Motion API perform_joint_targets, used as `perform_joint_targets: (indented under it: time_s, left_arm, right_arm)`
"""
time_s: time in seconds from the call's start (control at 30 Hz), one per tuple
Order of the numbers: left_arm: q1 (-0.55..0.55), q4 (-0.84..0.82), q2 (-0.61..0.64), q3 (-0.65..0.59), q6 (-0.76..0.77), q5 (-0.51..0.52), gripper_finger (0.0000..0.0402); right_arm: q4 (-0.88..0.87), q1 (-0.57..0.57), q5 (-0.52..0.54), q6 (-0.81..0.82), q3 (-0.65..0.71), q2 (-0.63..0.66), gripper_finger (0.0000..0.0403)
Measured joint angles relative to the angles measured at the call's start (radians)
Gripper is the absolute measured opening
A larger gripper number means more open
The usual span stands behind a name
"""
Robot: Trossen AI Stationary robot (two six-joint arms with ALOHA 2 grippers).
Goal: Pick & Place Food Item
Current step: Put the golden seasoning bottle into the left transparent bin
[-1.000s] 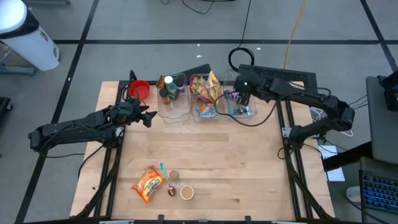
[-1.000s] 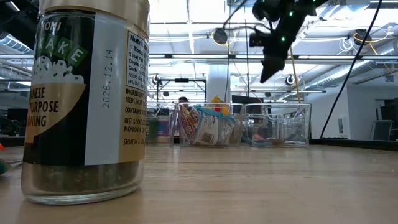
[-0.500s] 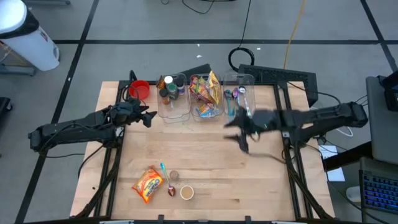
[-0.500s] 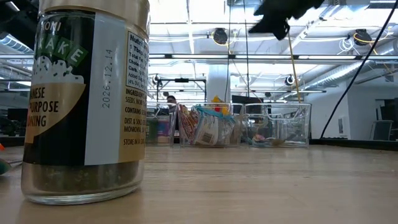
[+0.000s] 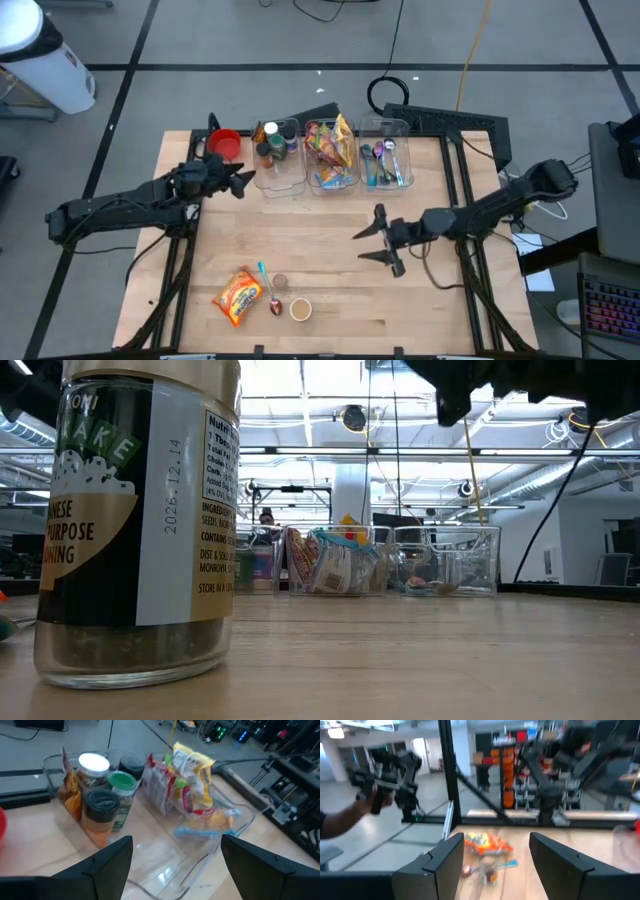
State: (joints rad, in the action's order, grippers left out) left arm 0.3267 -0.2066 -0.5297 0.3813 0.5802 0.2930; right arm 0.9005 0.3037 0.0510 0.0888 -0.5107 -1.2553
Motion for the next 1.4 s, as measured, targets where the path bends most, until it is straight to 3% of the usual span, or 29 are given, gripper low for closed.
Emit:
perform_joint_targets:
  time_s: [0.4, 0.7, 0.83, 1.07, 1.4]
  left_arm:
    - [0.0, 0.082, 0.0, 0.0, 0.005, 0.003, 0.031]
    - [0.0, 0.188, 0.0, 0.0, 0.007, 0.004, 0.031]
    - [-0.002, 0.209, 0.0, 0.001, 0.036, 0.003, 0.031]
    - [-0.002, 0.21, 0.0, 0.001, 0.065, -0.013, 0.031]
    - [-0.002, 0.21, 0.0, 0.002, 0.077, -0.014, 0.031]
  right_arm:
    - [-0.015, 0.073, -0.002, 0.082, -0.178, -0.429, 0.0224]
    - [-0.015, 0.103, -0.132, 0.118, -0.361, -0.719, 0.033]
    - [-0.03, 0.124, -0.096, 0.112, -0.453, -0.82, 0.0356]
    - [-0.034, 0.166, -0.072, 0.102, -0.636, -0.983, 0.0353]
    - [-0.075, 0.168, 0.084, 0.058, -0.777, -1.07, 0.035]
